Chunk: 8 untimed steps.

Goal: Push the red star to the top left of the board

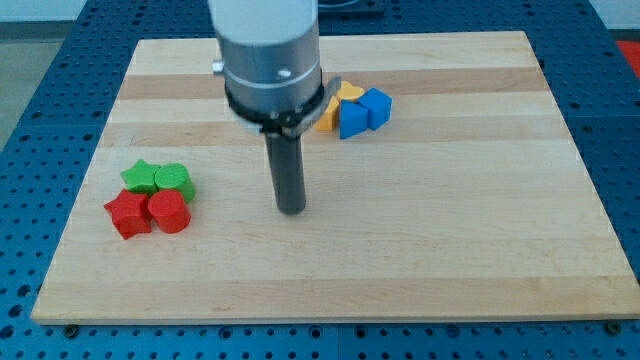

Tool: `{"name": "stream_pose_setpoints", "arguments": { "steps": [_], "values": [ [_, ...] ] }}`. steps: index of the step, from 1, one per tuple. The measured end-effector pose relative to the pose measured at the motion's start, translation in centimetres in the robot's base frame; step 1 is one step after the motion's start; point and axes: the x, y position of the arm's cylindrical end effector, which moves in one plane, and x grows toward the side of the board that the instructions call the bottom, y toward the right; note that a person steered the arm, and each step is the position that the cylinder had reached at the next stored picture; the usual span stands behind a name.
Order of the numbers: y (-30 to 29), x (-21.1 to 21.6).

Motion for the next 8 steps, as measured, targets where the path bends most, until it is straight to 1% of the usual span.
{"name": "stream_pose_setpoints", "arguments": {
  "steps": [1,2,3,5,7,8],
  "values": [
    [-5.4,3.0],
    [-10.9,3.5],
    [-14.3,3.4],
    [-17.0,-0.9],
    [-21.6,-1.0],
    [-24.1,-3.4]
  ]
}}
